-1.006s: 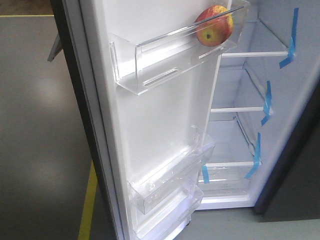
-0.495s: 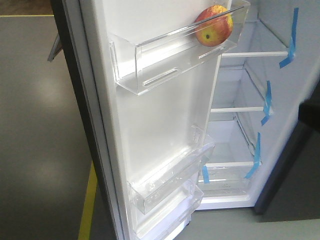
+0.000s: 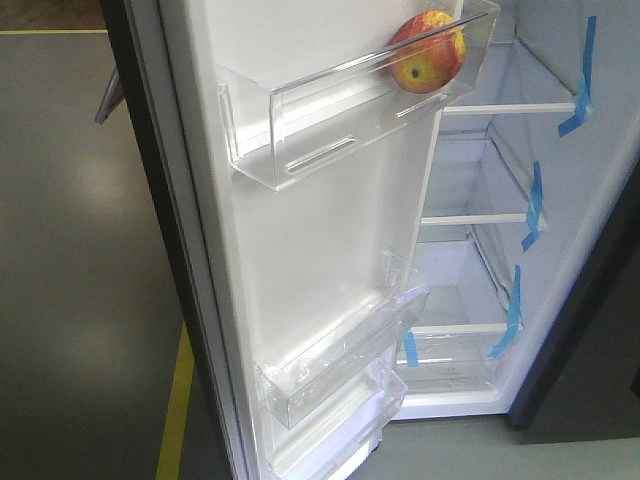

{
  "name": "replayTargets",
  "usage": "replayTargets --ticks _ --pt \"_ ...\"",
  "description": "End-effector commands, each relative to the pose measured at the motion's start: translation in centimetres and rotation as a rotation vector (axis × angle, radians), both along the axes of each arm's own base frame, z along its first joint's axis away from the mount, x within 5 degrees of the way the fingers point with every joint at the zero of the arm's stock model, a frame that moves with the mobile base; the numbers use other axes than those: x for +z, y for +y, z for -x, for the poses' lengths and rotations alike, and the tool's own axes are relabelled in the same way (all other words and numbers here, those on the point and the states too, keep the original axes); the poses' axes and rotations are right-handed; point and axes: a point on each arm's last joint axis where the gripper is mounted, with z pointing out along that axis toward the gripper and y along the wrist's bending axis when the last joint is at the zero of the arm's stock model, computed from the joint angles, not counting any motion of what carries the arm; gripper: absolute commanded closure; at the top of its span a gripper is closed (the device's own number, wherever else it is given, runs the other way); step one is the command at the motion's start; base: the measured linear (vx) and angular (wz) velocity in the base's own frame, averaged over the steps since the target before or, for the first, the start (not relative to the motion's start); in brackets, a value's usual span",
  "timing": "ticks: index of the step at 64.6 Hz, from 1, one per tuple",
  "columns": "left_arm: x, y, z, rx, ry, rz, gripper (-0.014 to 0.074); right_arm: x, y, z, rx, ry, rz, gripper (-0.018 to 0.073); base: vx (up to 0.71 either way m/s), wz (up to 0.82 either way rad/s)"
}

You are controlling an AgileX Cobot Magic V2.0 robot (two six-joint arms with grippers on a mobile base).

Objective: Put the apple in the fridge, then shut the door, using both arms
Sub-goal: 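Withdraw the open right gripper back from the door bin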

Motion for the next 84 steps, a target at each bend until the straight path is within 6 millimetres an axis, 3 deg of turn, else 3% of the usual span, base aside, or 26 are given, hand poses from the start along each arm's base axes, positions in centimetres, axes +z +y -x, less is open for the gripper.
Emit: replayTargets --ticks 1,11,22,32,46,70,84 --pt "3.3 0.0 -0.7 -0.009 -0.003 -0.005 0.0601 1.3 -0.3 0.0 -0.048 -0.091 -0.057 0.0562 0.00 0.00" --pt "7.3 0.0 -3.0 -0.021 0.045 -0.010 0.0601 1.3 -0.3 0.0 -0.046 -0.090 -0.062 0.0561 0.00 0.00" --pt "10.8 0.3 -7.4 -0.015 0.128 -0.065 0.0599 1.5 -0.4 0.0 -0.060 -0.109 -0.070 0.0561 0.00 0.00" --pt "12.8 0.6 -11.8 -0.016 0.189 -0.083 0.0592 1.7 -0.5 -0.1 -0.073 -0.128 -0.085 0.0561 0.00 0.00" --pt "14.1 0.8 -18.1 -0.039 0.266 -0.072 0.0582 1.7 -0.6 -0.1 -0.075 -0.130 -0.078 0.0508 0.00 0.00" --pt "15.4 0.4 -26.0 -0.168 0.371 0.074 0.0519 1.8 -0.6 -0.1 -0.086 -0.143 -0.082 0.0129 0.00 0.00" --pt "16.0 -0.9 -29.1 -0.351 0.392 0.162 0.0451 1.8 -0.7 -0.1 -0.089 -0.147 -0.084 0.0121 0.00 0.00"
